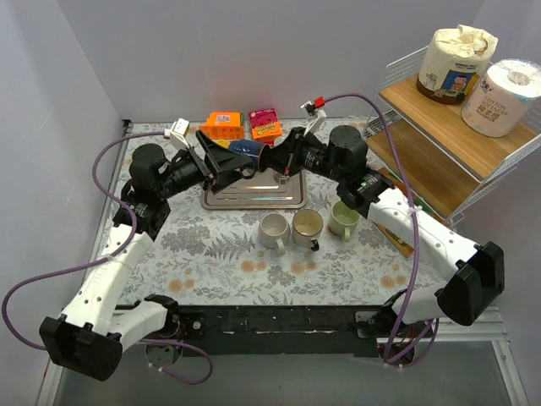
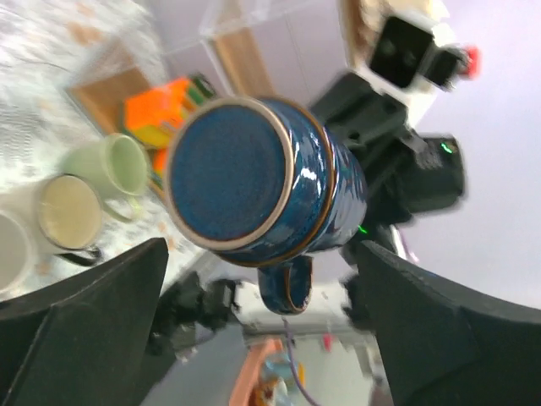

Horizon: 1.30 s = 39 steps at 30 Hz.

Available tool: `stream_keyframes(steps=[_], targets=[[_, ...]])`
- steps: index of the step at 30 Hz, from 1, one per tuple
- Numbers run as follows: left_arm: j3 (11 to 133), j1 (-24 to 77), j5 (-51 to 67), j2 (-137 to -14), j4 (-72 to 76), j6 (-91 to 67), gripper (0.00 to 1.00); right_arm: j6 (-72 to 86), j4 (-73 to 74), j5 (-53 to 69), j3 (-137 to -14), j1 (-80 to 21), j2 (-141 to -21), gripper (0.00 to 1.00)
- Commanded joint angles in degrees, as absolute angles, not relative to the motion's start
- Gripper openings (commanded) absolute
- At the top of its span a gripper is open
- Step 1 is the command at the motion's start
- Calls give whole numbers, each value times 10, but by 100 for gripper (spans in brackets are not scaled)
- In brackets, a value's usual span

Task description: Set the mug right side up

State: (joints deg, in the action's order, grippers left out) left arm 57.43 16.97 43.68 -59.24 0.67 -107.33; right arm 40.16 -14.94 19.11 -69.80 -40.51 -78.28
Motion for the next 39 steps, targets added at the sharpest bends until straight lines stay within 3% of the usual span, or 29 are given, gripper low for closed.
stream_keyframes(steps=[1,6,10,25,39], targets=[[654,167,185,-556,-317,-906,97,360,22,159,-766,-406,-794,1],[661,167,-142,-522,-481,-882,98,286,198,149,-820,-438,-865,1],[674,166,-213,-523,-498,-848,98,226,310,91,-893,-495,-939,1],[709,167,-227,-542,-470,-810,98,91,539,-79,-1159,-610,-1208,1],[691,167,-186,-548,-460,-799,98,-25,541,-94,-1182,-621,-1258,1]])
